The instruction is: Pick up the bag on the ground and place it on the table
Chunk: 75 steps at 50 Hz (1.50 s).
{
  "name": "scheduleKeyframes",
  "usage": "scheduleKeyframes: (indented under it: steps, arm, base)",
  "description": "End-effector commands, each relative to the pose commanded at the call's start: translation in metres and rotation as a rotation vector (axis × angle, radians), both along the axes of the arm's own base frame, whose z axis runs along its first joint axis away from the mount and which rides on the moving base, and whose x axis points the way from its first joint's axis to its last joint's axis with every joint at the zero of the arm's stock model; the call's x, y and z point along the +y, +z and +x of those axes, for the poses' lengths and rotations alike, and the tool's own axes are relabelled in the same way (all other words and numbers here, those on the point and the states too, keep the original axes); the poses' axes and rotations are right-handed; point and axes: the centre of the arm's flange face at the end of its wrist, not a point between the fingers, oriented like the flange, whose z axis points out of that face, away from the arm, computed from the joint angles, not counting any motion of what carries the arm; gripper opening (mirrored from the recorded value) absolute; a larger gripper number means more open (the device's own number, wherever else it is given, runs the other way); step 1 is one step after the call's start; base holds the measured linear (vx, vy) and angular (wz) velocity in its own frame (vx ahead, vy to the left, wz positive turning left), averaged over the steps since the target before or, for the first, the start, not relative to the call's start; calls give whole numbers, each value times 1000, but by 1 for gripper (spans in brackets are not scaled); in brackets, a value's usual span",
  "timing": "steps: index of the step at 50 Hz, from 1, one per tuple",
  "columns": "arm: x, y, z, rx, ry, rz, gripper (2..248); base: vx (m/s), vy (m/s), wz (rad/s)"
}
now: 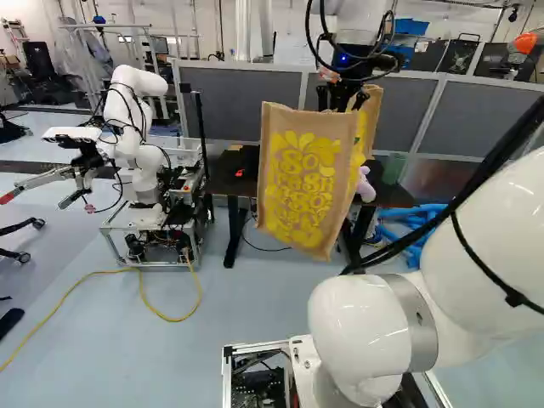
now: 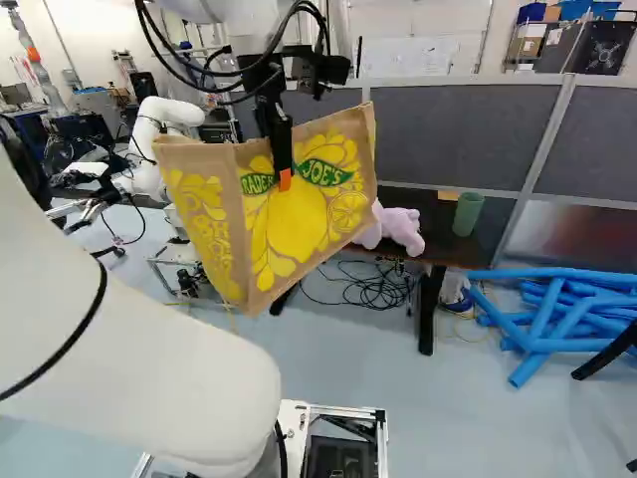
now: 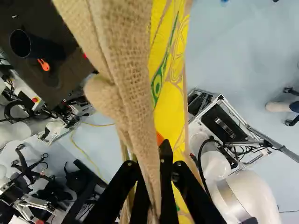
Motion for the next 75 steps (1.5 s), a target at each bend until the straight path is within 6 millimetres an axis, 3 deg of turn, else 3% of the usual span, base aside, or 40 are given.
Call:
scheduleKeyframes:
  steps: [31, 75]
  arm:
    - [-4, 46, 2, 50, -10, 5, 21]
    - [-4, 48, 1, 53, -10, 5, 21]
  base:
    - [0, 0, 0]
    - [61, -1, -6]
